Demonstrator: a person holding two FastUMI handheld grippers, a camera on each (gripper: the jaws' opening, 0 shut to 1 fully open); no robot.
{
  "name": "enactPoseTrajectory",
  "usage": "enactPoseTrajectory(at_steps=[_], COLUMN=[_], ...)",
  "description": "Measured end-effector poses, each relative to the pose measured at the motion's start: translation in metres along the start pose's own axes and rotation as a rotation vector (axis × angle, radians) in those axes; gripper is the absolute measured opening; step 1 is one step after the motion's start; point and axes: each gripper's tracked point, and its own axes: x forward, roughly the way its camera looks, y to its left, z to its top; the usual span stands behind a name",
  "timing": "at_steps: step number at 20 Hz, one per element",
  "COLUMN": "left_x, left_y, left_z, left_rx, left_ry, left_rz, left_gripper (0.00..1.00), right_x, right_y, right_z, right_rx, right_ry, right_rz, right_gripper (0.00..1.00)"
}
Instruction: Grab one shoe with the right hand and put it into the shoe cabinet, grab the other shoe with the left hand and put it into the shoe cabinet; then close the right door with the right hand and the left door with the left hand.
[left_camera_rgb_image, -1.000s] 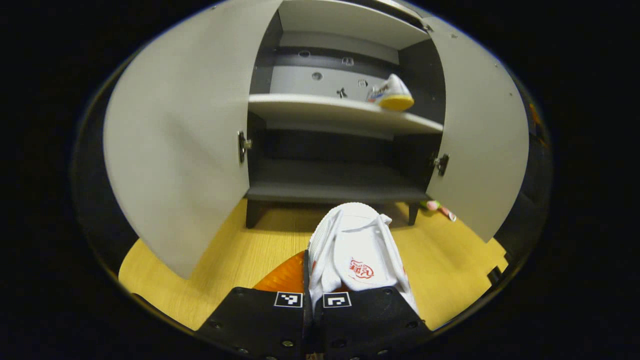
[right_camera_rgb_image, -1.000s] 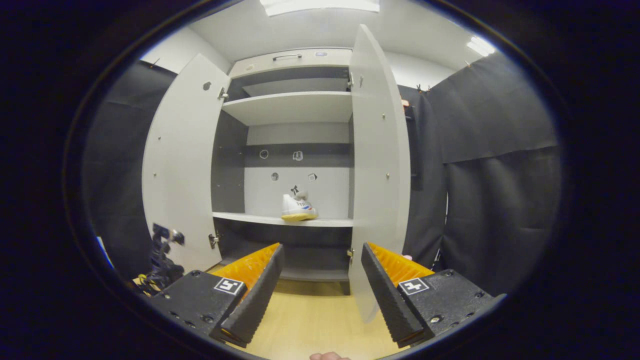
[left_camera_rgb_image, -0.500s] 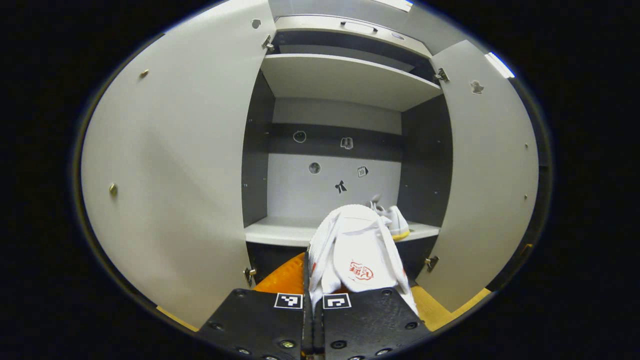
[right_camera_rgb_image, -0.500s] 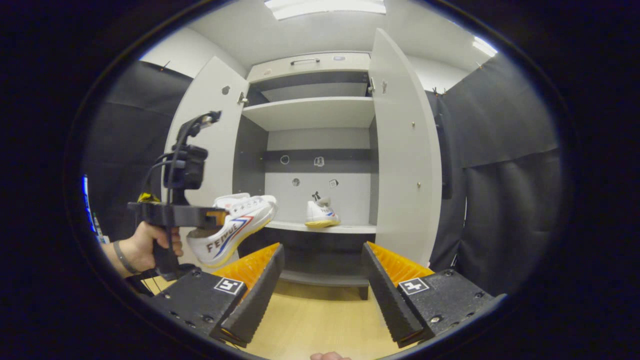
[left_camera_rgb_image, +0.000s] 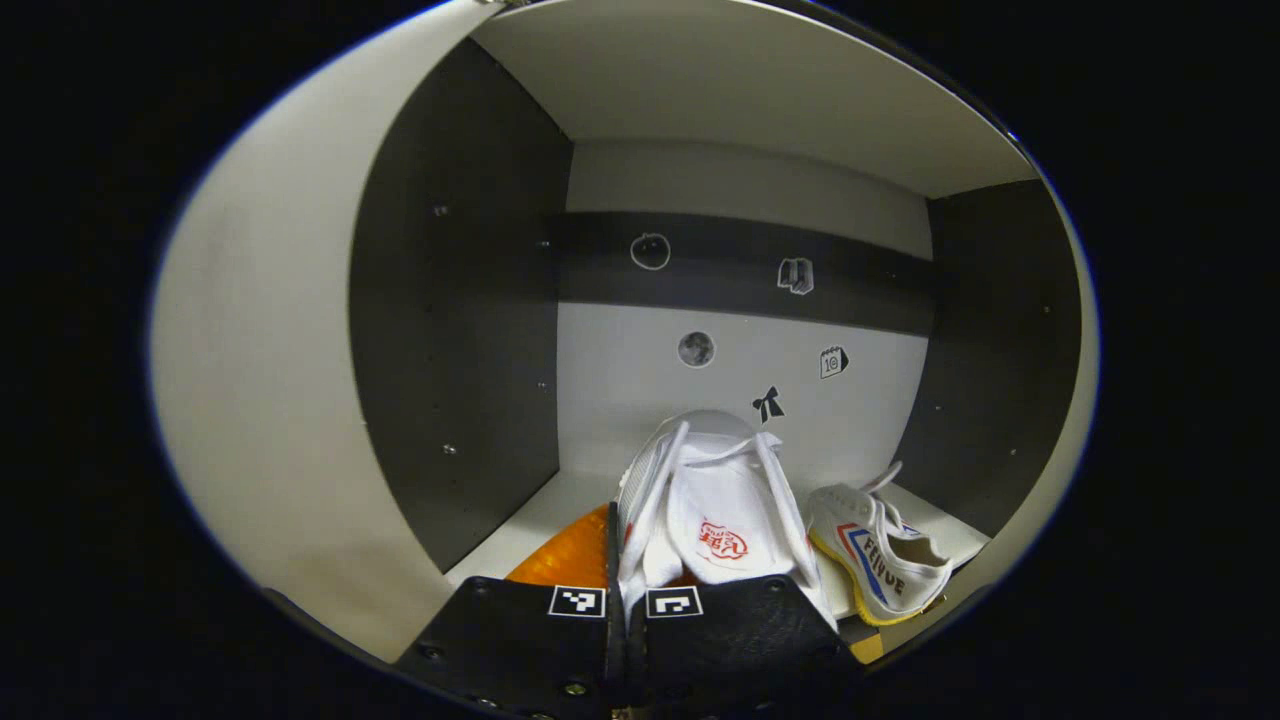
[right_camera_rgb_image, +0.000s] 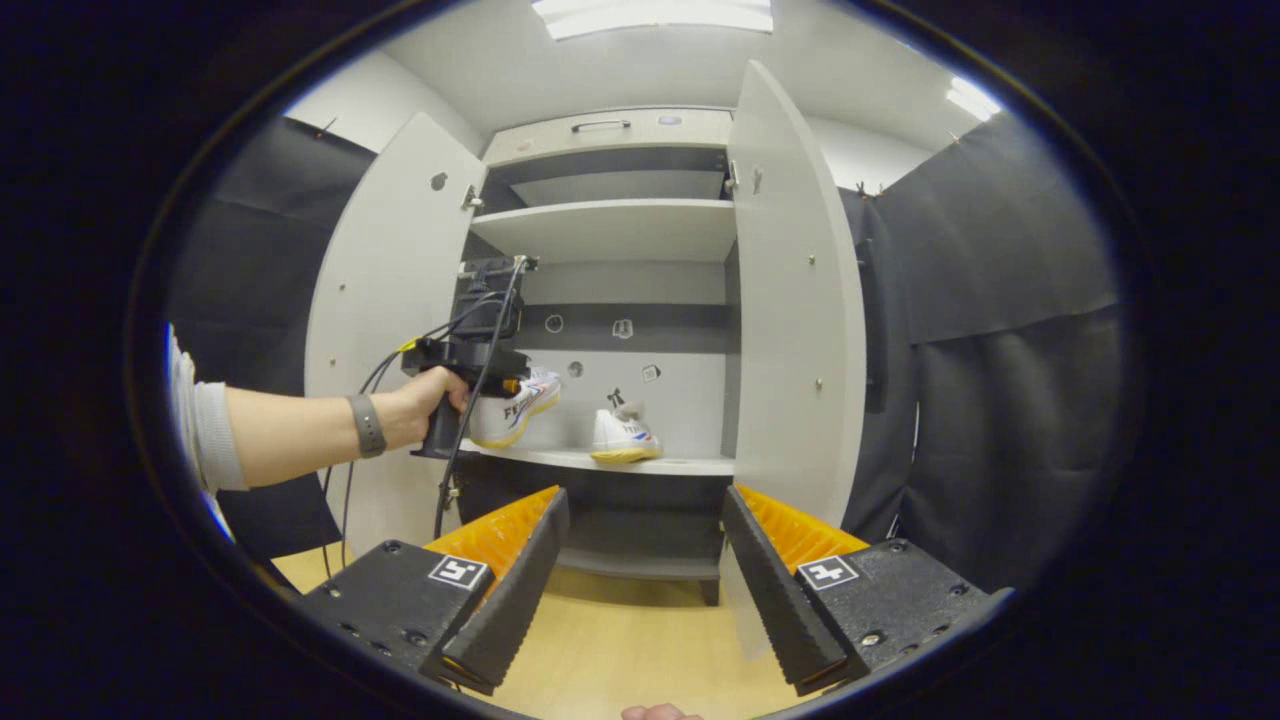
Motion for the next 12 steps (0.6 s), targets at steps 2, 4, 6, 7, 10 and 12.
enactPoseTrajectory(at_steps=[2, 4, 6, 7, 10, 12], left_x=[0.007, 0.006, 0.016, 0.017, 0.024, 0.023], left_y=[0.000, -0.005, -0.007, -0.007, -0.005, -0.008], left_z=[0.005, 0.006, -0.010, -0.017, -0.020, -0.027], left_rx=[0.034, 0.041, 0.013, 0.004, -0.007, 0.003], left_ry=[0.042, 0.083, 0.143, 0.180, 0.211, 0.261], left_rz=[0.025, 0.040, 0.031, 0.034, 0.038, 0.020], left_gripper=[0.01, 0.00, 0.01, 0.01, 0.01, 0.02], right_x=[0.002, 0.005, 0.008, 0.009, 0.012, 0.016], right_y=[-0.008, -0.016, -0.022, -0.023, -0.023, -0.021], right_z=[0.002, 0.002, 0.000, 0.000, -0.003, -0.006], right_rx=[0.002, 0.002, -0.006, -0.008, -0.016, -0.010], right_ry=[-0.004, -0.005, 0.002, 0.000, 0.002, 0.008], right_rz=[-0.019, -0.041, -0.060, -0.063, -0.065, -0.056], right_gripper=[0.97, 0.97, 0.97, 0.97, 0.98, 0.98])
